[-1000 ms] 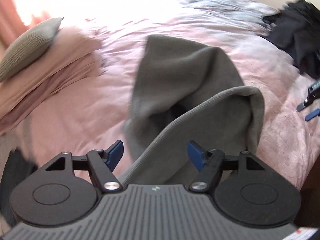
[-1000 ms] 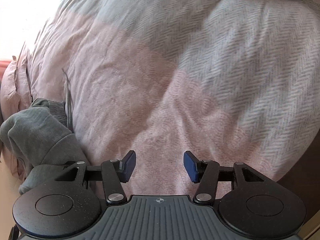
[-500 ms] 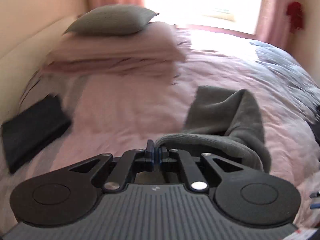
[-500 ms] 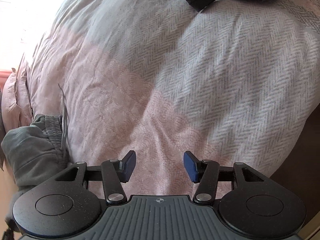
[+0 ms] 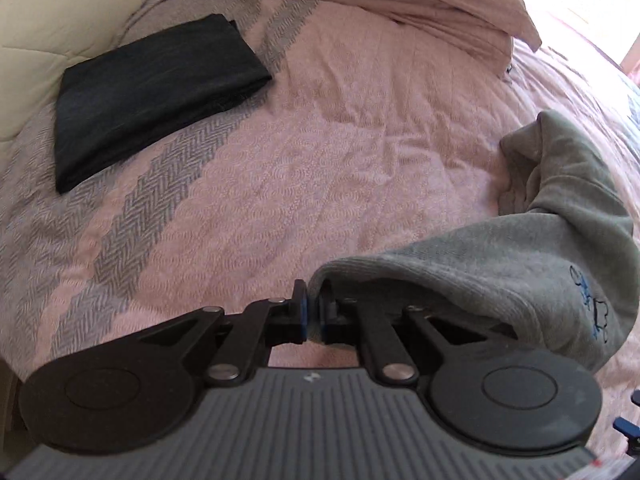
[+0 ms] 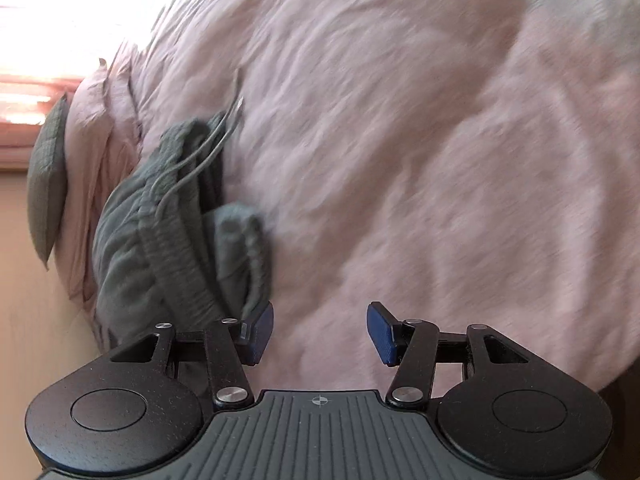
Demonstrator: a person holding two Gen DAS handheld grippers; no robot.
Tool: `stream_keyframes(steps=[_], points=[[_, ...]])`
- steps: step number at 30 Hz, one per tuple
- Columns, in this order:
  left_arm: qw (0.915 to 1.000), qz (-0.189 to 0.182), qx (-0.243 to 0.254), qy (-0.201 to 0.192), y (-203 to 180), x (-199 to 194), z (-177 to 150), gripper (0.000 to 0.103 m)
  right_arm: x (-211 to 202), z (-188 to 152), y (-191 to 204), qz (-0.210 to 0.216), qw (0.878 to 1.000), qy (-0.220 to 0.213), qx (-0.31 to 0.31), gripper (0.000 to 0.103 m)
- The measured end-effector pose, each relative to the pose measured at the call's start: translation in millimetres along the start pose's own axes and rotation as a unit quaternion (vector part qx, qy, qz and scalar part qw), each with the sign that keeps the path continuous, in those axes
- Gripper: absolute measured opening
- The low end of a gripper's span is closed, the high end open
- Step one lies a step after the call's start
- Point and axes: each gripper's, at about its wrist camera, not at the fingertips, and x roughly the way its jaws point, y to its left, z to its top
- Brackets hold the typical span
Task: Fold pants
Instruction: 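Grasp the sweatpants with the left gripper and drag to spread them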
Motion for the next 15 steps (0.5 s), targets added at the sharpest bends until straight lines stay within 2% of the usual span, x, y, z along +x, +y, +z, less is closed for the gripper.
stream_keyframes(steps=[2,5,9,12,13,14,15], points=[[0.9998,-0.007,0.017,0.001,2,11,8,0.006,29,-21,14,0.043,0.999,0.019,0.014,0.050],[0.9993,-0.018,0.032,0.003,7,24,14,0.006,74,-47,27,0.102,0.992,0.027,0.076,0.050],[0.9986,-0.027,0.045,0.011,11,40,11,0.007,127,-67,25,0.158,0.967,0.021,0.197,0.050],[0.9981,-0.028,0.052,0.016,11,45,8,0.008,155,-72,23,0.177,0.953,-0.003,0.246,0.049],[0.9980,-0.028,0.055,0.014,11,44,7,0.008,159,-73,24,0.188,0.950,-0.010,0.249,0.036],[0.9978,-0.029,0.058,0.012,10,43,6,0.007,158,-71,29,0.181,0.955,-0.016,0.236,0.034],[0.9975,-0.029,0.064,0.010,9,40,6,0.007,151,-69,35,0.167,0.963,-0.022,0.209,0.024]])
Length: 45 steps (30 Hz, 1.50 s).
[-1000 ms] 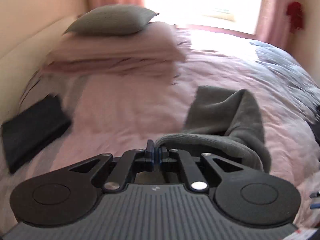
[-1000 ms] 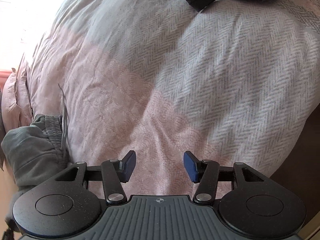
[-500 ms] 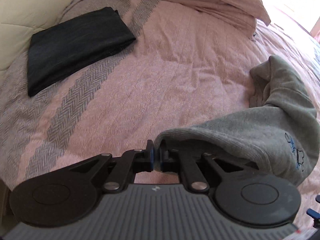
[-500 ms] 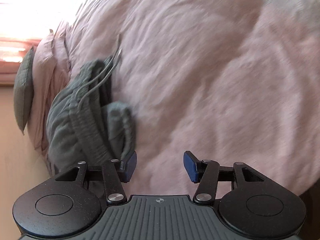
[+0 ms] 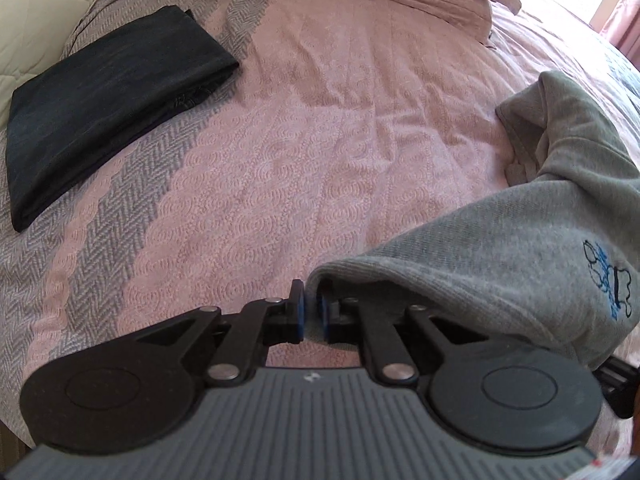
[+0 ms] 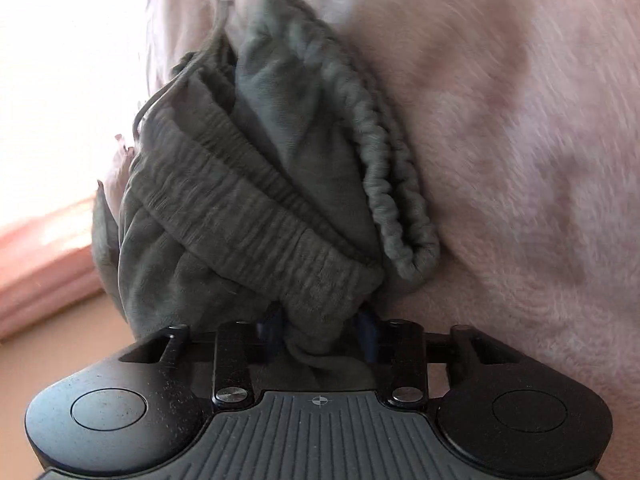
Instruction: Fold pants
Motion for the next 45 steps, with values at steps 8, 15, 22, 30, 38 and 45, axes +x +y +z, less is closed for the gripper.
stream_keyframes(steps=[8,15,22,30,38,45], points=[[0.9933,-0.093,0.067,-0.018,-37,-41,-16,0.029,-141,43,81,-0.008,0.983,-0.088,-0.159,0.014],[0.9329,-0.334,0.132,0.023,-112,-84,-59,0.066,-274,105,152,-0.045,0.933,-0.243,-0.262,0.014],[0.9579,-0.280,0.031,0.056,-131,-60,-79,0.074,-364,195,146,-0.134,0.906,-0.326,-0.233,0.014],[0.9376,-0.284,-0.195,0.051,-148,1,-47,0.086,-377,219,138,-0.136,0.919,-0.279,-0.244,0.014],[0.9339,-0.242,-0.243,0.101,-164,66,-26,0.007,-371,213,161,-0.107,0.923,-0.256,-0.268,0.014],[0.9566,-0.227,-0.182,-0.008,-132,14,80,0.006,-336,191,236,-0.027,0.912,-0.255,-0.319,0.014]])
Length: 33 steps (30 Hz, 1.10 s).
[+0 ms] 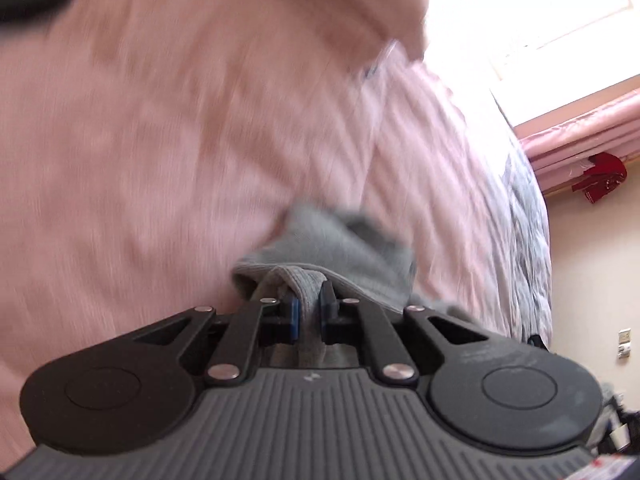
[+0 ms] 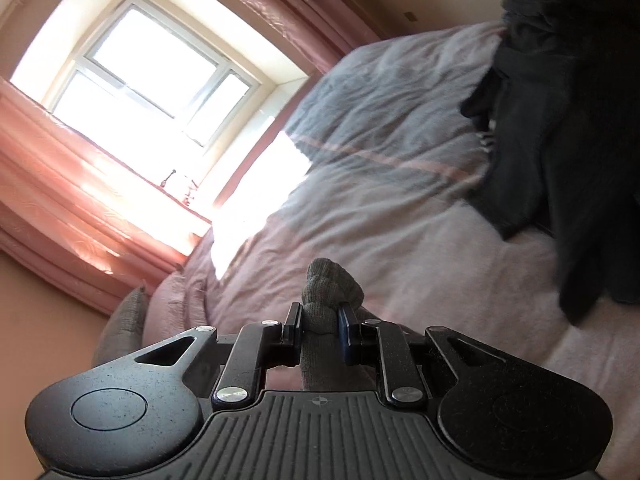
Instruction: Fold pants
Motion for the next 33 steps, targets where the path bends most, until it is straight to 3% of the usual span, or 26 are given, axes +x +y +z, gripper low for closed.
stream_keyframes(steps=[3,7,10,14,16,18,20,21,22,26,30,33], points=[[0.9972,0.002,0.040,-0.063,-17,-45,54,0.006,2,7,51,0.053,0.998,-0.041,-0.020,0.014],[0.9839,0.014,0.093,-0.152,-27,-127,91,0.006,-26,17,94,0.110,0.988,-0.105,-0.029,0.014],[0.9746,0.035,0.115,-0.189,-14,-187,83,0.006,-55,18,92,0.110,0.986,-0.122,-0.029,0.014],[0.9803,0.058,0.089,-0.167,24,-225,41,0.012,-84,-8,41,0.049,0.994,-0.096,-0.003,0.014],[0.9820,0.105,0.064,-0.143,50,-225,14,0.024,-91,-27,6,-0.002,0.997,-0.069,0.017,0.014],[0.9779,0.179,0.036,-0.102,76,-214,-14,0.028,-92,-42,-31,-0.080,0.996,-0.031,0.032,0.016],[0.9736,0.219,0.001,-0.064,97,-203,-41,0.028,-82,-51,-71,-0.185,0.980,0.053,0.051,0.017],[0.9719,0.230,-0.018,-0.047,103,-197,-53,0.028,-79,-53,-90,-0.245,0.965,0.076,0.060,0.017],[0.9712,0.234,-0.027,-0.035,106,-190,-62,0.028,-79,-53,-105,-0.278,0.955,0.084,0.063,0.018],[0.9756,0.219,-0.001,-0.011,78,-155,-82,0.032,-77,-36,-131,-0.289,0.952,0.080,0.069,0.022],[0.9849,0.163,0.057,-0.006,25,-104,-82,0.050,-62,-17,-124,-0.272,0.959,0.072,0.047,0.026],[0.9856,0.119,0.121,-0.001,-18,-54,-79,0.056,-47,-13,-116,-0.262,0.962,0.074,0.036,0.027]])
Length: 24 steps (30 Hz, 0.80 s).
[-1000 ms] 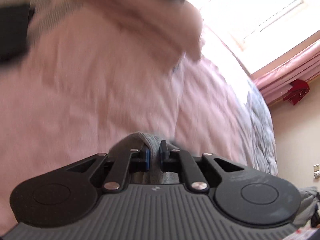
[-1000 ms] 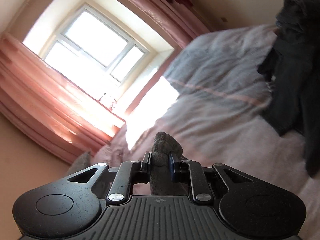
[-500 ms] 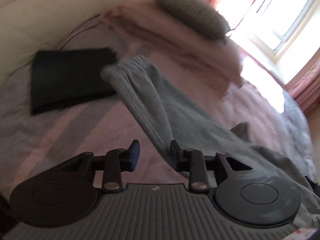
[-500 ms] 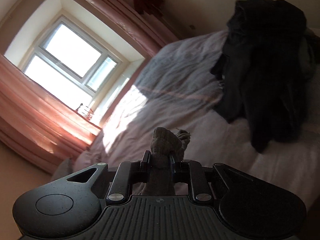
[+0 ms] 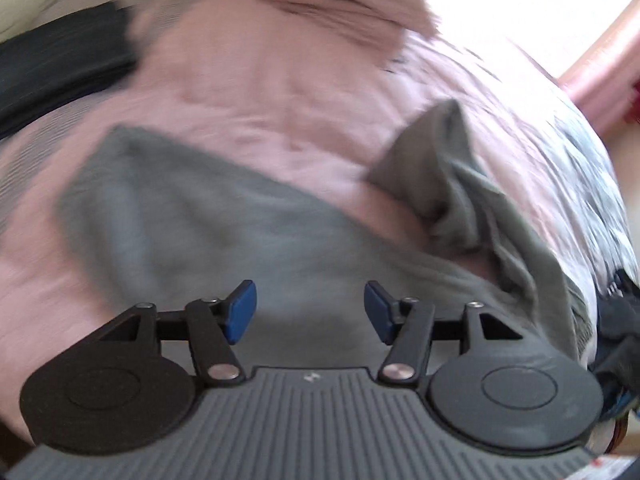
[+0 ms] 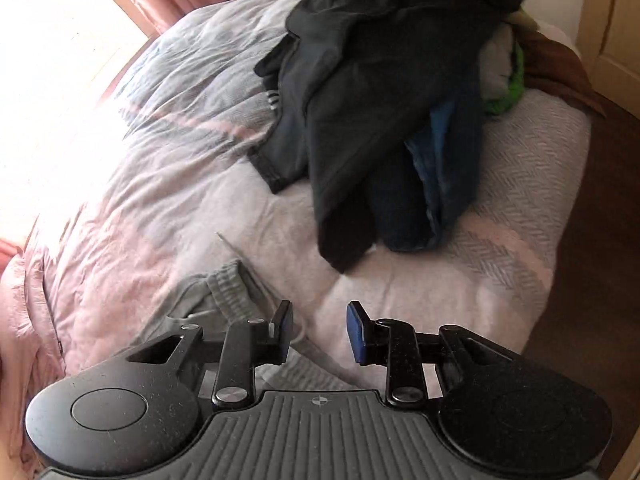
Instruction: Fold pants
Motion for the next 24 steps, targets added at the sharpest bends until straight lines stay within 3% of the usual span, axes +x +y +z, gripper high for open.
stream_keyframes(steps=[6,9,11,12,13,18,22,24], points=[[0.9904,-0.060,0.124,-0.011,-89,78,19,0.061,15,-10,10,0.000,1.000,0.022,0.006,0.028],[0.9888,-0.060,0.135,-0.022,-114,108,32,0.062,18,-20,8,-0.014,0.999,0.032,0.017,0.028],[0.9906,-0.072,0.114,-0.023,-114,119,45,0.048,20,-27,7,-0.027,0.999,0.036,0.026,0.028],[0.9898,-0.080,0.117,-0.016,-115,122,54,0.012,20,-31,6,-0.034,0.998,0.038,0.031,0.028],[0.9875,-0.089,0.130,-0.007,-115,120,63,0.005,21,-35,6,-0.041,0.998,0.039,0.037,0.028],[0.9805,-0.114,0.154,-0.045,-102,61,141,0.004,19,-51,11,-0.045,0.997,0.036,0.060,0.028],[0.9791,-0.072,0.150,-0.117,-85,12,229,0.005,20,-65,26,-0.038,0.997,0.036,0.064,0.028],[0.9734,-0.035,0.146,-0.173,-75,-2,272,0.011,25,-74,38,-0.033,0.997,0.043,0.061,0.028]])
